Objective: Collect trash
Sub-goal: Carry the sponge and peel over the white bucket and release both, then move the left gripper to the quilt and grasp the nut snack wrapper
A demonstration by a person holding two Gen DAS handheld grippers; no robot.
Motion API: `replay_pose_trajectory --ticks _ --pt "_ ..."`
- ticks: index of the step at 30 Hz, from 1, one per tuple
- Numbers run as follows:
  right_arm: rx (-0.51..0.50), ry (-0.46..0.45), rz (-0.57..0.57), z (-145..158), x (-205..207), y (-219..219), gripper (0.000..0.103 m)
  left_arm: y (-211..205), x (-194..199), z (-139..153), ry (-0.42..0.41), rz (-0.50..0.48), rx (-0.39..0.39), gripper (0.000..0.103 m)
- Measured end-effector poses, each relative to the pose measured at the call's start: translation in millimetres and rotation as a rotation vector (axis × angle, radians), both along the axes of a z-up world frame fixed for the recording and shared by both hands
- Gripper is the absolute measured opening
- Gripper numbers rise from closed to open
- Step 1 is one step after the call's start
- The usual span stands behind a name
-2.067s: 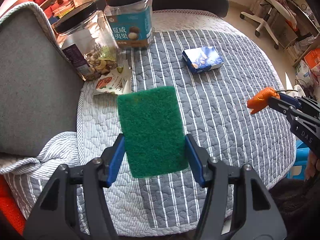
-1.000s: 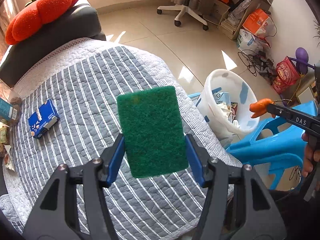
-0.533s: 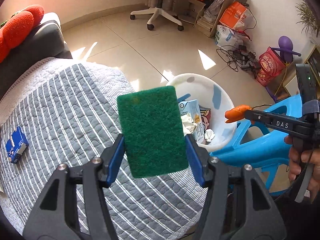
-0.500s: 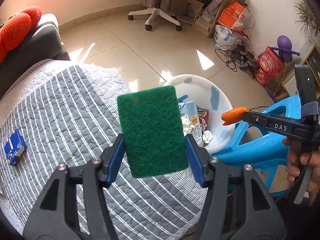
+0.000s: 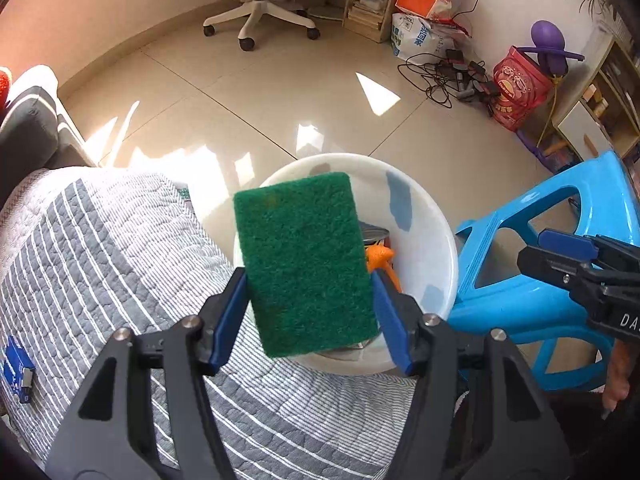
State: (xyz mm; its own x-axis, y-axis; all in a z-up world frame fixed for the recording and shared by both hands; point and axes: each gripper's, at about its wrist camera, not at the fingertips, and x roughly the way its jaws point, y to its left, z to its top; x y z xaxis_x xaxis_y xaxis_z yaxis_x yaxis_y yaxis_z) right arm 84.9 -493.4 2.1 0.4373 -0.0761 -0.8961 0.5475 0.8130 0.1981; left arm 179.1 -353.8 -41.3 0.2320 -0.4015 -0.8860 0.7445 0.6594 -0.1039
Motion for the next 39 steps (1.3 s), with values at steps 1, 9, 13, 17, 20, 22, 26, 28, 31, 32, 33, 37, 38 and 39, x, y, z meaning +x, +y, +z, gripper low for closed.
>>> replay_pose_trajectory --ticks 1,9,13,17,20,22,26,28,31,32,33,37,38,39 --pt "0.000 0.000 -0.005 0.0 -1.7 -1.7 0.057 -1.8 1.9 -0.7 0.006 -0.002 -0.001 0.068" --pt "-0.004 0.001 -0.019 2.6 -6.6 -7.4 0.062 23.0 5.1 7.1 0.010 0.064 -0.010 0.095" --pt "-0.024 0.006 -0.011 7.0 -4.2 -1.2 0.065 55.4 3.2 13.9 -0.021 0.103 -0.001 0.097" --pt "-0.043 0.012 0.016 13.3 0.5 13.2 0.068 92.3 3.5 21.0 -0.025 0.156 0.005 0.101" --pt "-0.045 0.011 0.043 16.7 5.6 27.3 0.069 123.3 3.3 26.5 -0.029 0.192 0.012 0.102" --pt "-0.056 0.014 0.063 18.6 11.8 38.4 0.071 144.0 2.7 28.9 -0.019 0.218 0.007 0.102" --pt "-0.082 0.024 0.100 20.4 25.8 63.3 0.075 184.1 2.2 32.8 -0.011 0.275 -0.015 0.102" --pt "-0.082 0.028 0.116 20.9 32.9 76.2 0.078 203.2 1.7 33.7 -0.015 0.297 0.000 0.102" --pt "-0.089 0.034 0.142 22.0 44.7 96.9 0.086 235.6 3.3 36.1 -0.029 0.350 0.018 0.102" --pt "-0.090 0.033 0.158 22.4 48.1 105.1 0.086 247.8 4.6 36.6 -0.032 0.371 0.022 0.102" --pt "-0.089 0.031 0.174 22.8 52.3 113.1 0.086 260.0 5.8 36.7 -0.034 0.392 0.028 0.102" --pt "-0.090 0.028 0.237 22.0 70.7 145.1 0.086 309.1 15.6 38.3 -0.039 0.489 0.041 0.102" --pt "-0.093 0.030 0.252 20.8 75.0 152.6 0.086 321.3 17.8 38.8 -0.038 0.513 0.040 0.102" --pt "-0.095 0.033 0.265 19.4 79.6 160.2 0.086 333.8 20.0 39.4 -0.037 0.537 0.039 0.102"
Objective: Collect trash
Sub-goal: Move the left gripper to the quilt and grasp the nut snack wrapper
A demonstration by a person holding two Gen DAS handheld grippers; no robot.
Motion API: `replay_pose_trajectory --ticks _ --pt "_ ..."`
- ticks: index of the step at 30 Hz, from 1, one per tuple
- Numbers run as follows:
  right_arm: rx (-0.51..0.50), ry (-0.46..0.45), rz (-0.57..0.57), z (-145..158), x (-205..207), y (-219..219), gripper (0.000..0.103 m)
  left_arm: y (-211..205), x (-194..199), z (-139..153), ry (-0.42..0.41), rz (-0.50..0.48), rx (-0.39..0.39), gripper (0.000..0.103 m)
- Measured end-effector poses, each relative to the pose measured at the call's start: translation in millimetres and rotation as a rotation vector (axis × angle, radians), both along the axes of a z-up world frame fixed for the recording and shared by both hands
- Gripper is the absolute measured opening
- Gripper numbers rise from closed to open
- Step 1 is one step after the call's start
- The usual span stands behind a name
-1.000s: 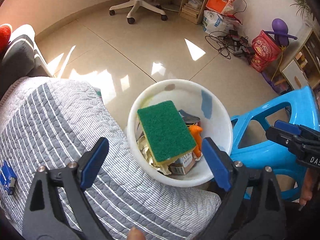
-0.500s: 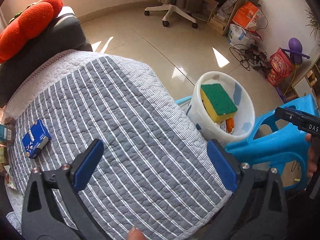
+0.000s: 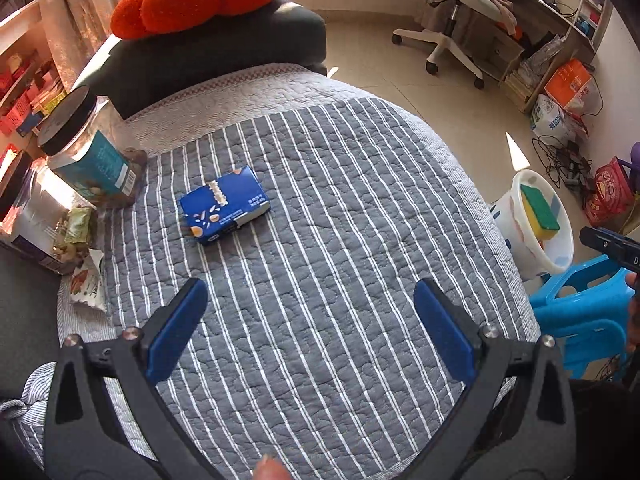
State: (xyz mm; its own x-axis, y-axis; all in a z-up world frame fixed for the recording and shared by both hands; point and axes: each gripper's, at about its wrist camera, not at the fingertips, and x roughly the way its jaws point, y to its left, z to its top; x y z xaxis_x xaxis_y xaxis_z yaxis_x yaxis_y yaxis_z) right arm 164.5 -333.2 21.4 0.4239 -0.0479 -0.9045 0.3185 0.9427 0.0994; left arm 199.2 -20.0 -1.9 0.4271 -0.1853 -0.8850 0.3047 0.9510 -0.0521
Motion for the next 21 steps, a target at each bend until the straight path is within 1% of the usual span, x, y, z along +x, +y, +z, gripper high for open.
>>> replay_pose_trajectory --ticks 3,6,9,12,17,19,21 --pt "-0.001 0.011 0.030 -5.1 11.7 19.5 0.086 34.5 7.5 0.4 0.001 0.067 0.001 0.102" --pt "0.004 0.019 0.050 -10.9 22.2 37.9 0.087 63.0 13.4 -2.1 0.009 0.120 0.023 0.102" --pt "0.012 0.025 0.064 -15.5 31.7 54.1 0.087 96.3 23.2 -9.7 0.045 0.180 0.044 0.102" --pt "0.020 0.032 0.077 -20.2 41.8 68.9 0.087 136.5 35.9 -21.2 0.086 0.270 0.020 0.102" --pt "0.012 0.048 0.115 -28.5 56.9 93.7 0.087 199.7 59.7 -46.7 0.134 0.441 -0.076 0.102" --pt "0.014 0.055 0.123 -32.0 62.0 100.7 0.087 214.5 64.2 -55.7 0.137 0.489 -0.089 0.102" --pt "0.020 0.062 0.128 -37.0 67.8 108.4 0.087 221.9 69.1 -63.8 0.130 0.510 -0.080 0.102"
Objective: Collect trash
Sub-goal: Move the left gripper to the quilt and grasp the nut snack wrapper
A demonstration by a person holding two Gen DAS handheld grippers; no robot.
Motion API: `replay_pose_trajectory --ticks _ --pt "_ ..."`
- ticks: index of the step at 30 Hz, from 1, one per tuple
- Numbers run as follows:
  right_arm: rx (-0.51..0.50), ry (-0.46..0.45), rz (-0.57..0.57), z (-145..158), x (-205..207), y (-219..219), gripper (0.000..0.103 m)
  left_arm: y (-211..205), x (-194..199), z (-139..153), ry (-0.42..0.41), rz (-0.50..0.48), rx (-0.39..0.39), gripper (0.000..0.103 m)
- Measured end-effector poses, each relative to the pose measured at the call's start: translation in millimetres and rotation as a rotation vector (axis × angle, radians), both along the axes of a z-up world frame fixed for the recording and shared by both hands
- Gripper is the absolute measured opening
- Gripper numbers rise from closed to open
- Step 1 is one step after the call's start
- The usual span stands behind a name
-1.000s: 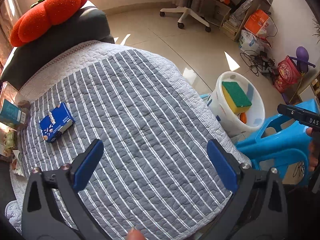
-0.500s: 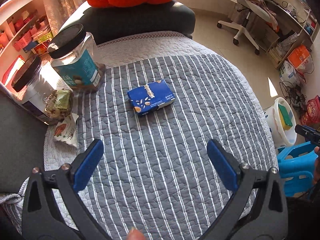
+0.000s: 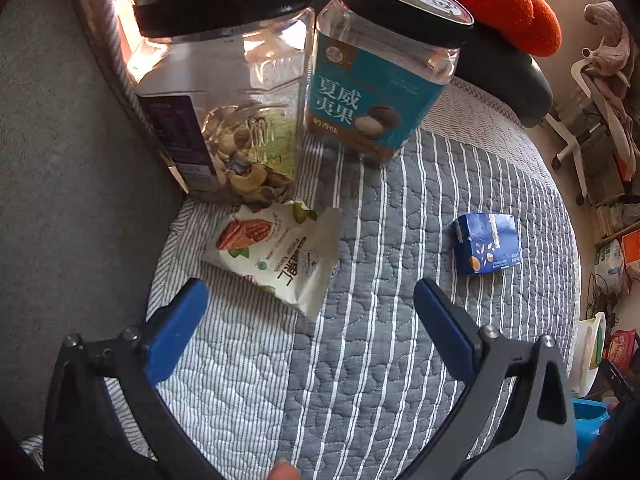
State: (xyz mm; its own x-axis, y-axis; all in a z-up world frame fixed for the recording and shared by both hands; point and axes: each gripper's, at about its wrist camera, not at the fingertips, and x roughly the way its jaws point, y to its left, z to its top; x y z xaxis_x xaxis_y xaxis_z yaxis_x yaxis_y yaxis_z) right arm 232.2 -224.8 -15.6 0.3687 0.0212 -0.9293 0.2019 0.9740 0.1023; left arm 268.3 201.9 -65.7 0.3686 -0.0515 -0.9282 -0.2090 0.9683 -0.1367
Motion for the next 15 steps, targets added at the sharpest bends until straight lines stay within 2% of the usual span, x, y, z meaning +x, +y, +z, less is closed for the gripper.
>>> replay_pose_trajectory --ticks 3,10,15 --pt "0.004 0.010 0.008 -6.2 7.9 9.2 0.087 4.7 8.5 -11.1 -0.014 0.008 0.008 0.099" --pt "0.006 0.034 0.028 -20.2 24.4 27.6 0.087 6.2 23.5 -41.5 0.030 0.023 0.047 0.091" --pt "0.008 0.050 0.048 -28.7 33.2 40.6 0.087 1.4 23.9 -54.7 0.044 -0.011 0.131 0.067"
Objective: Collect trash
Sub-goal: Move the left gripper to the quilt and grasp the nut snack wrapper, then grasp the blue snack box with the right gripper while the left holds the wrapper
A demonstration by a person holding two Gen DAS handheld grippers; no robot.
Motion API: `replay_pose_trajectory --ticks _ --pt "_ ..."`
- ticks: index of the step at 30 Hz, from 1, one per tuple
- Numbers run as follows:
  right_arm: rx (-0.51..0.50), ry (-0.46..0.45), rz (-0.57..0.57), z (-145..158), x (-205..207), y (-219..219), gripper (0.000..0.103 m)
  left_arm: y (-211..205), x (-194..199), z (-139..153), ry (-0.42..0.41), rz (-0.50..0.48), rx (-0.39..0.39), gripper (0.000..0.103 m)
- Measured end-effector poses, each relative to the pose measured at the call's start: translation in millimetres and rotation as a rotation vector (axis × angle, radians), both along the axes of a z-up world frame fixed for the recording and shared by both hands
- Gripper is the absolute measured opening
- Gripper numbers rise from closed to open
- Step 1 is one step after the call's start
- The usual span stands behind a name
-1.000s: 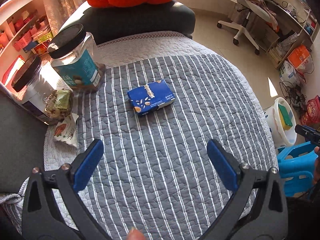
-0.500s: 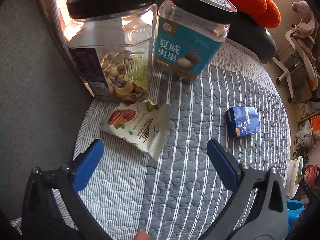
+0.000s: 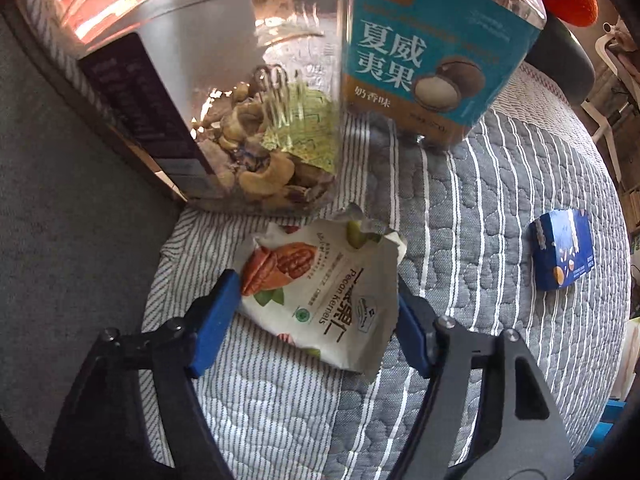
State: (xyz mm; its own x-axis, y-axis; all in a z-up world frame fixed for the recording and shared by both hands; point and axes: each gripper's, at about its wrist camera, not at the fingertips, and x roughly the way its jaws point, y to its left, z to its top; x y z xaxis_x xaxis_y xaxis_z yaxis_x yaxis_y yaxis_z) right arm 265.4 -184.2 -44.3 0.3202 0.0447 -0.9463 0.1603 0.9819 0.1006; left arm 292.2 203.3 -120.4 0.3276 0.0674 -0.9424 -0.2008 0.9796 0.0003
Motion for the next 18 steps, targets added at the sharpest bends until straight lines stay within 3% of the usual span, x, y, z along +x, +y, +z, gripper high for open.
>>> replay_pose_trajectory --ticks 4,5,6,7,11,18 --pt "-0.009 0.006 0.019 -4.8 4.3 8.3 0.087 7.2 -5.0 3.5 -0.027 -0.005 -0.041 0.047" --pt "-0.011 0.007 0.021 -5.7 5.0 9.8 0.087 9.0 -6.7 4.2 -0.031 -0.010 -0.059 0.037" --pt "-0.011 0.008 0.022 -6.7 6.0 11.4 0.087 11.2 -6.1 4.0 -0.028 -0.021 -0.082 0.015" --pt "-0.011 0.009 0.023 -7.7 7.0 13.3 0.087 10.7 -7.0 2.1 -0.007 -0.029 -0.088 0.009" --pt "0.002 0.007 0.036 -10.5 11.4 25.2 0.087 1.7 -14.7 -1.1 0.020 -0.084 -0.039 0.009" --pt "0.062 -0.015 0.113 -16.2 42.7 70.6 0.087 -10.8 -30.3 27.2 0.002 -0.125 -0.091 0.008"
